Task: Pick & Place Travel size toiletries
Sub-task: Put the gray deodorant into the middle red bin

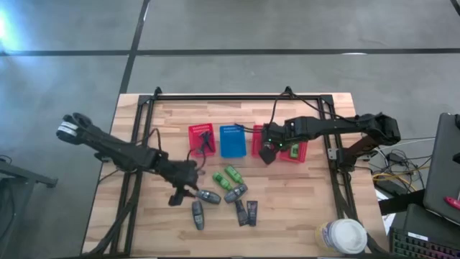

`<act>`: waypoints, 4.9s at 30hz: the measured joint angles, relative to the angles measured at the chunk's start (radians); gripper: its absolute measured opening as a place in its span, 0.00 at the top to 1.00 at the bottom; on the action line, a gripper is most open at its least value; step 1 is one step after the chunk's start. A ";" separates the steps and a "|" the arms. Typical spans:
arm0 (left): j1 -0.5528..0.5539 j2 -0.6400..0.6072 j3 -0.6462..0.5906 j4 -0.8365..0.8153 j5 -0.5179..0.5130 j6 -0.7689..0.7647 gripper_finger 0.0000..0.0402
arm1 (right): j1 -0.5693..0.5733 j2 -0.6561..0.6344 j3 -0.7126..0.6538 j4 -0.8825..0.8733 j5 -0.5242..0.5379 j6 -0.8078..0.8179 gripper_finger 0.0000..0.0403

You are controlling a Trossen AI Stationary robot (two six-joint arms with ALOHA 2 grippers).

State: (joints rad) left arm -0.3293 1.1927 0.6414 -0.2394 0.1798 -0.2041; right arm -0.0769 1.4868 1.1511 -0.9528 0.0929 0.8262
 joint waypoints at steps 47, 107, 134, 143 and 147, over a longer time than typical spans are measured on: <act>-0.147 0.460 0.301 -0.233 -0.043 1.014 0.38 | 0.119 0.000 -0.078 -0.008 -0.016 0.157 0.19; 0.199 0.114 0.290 0.136 -0.605 0.445 0.49 | 0.058 -0.150 -0.077 0.680 -0.094 0.269 0.17; 0.278 0.256 0.359 0.273 -0.559 0.499 0.49 | -0.043 -0.075 -0.078 0.702 -0.244 0.248 0.33; 0.284 0.256 0.353 0.263 -0.546 0.495 0.49 | -0.055 -0.065 -0.077 0.711 -0.244 0.252 0.42; 0.286 0.256 0.353 0.263 -0.520 0.494 0.49 | -0.055 -0.064 -0.076 0.733 -0.243 0.250 0.42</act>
State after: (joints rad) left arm -0.0430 1.4490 0.9943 0.0235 -0.3397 0.2895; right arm -0.1320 1.4223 1.0748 -0.2201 -0.1496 1.0765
